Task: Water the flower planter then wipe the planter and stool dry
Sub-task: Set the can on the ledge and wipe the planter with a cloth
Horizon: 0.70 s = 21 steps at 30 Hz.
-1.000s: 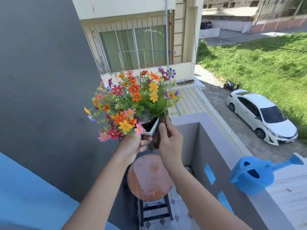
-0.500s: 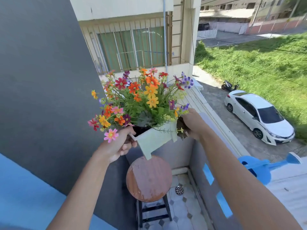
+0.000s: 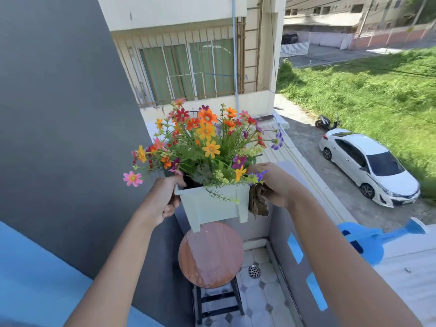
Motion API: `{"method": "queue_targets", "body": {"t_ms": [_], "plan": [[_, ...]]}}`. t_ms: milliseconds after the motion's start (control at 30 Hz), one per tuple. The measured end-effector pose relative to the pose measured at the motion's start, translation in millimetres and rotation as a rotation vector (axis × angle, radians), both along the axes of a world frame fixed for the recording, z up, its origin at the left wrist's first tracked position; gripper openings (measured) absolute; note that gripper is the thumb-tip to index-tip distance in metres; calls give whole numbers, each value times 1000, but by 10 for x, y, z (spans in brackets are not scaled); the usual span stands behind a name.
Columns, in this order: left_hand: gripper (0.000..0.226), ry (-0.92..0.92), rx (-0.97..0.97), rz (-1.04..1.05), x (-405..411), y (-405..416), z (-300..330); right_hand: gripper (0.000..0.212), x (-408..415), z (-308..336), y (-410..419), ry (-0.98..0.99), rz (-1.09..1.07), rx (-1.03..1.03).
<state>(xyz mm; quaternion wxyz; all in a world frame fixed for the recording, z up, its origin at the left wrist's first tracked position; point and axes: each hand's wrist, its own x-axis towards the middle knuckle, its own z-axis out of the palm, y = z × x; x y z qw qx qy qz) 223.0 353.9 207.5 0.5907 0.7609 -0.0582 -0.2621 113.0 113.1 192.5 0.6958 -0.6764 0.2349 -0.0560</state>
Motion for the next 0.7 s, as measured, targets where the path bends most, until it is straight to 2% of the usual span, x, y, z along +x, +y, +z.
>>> {"method": "queue_targets", "body": {"t_ms": [67, 167, 300, 467, 533, 600, 700], "plan": [[31, 2, 10, 26, -5, -16, -14, 46, -15, -4, 29, 29, -43, -43], [32, 24, 27, 43, -30, -5, -34, 34, -35, 24, 87, 47, -51, -83], [35, 35, 39, 54, -49, 7, -94, 55, -75, 15, 106, 87, -69, -96], [41, 1, -151, 42, -8, -22, -133, 38, -45, -133, 218, -40, -174, -106], [39, -109, -171, 103, -1, -36, -175, 35, -29, -221, 263, -82, -231, -34], [32, -330, -29, 202, -81, -52, -238, 34, -26, -246, 324, -108, -281, 26], [33, -604, 187, 271, -432, -124, -370, 54, 22, -275, 360, -144, -367, 32]]}}
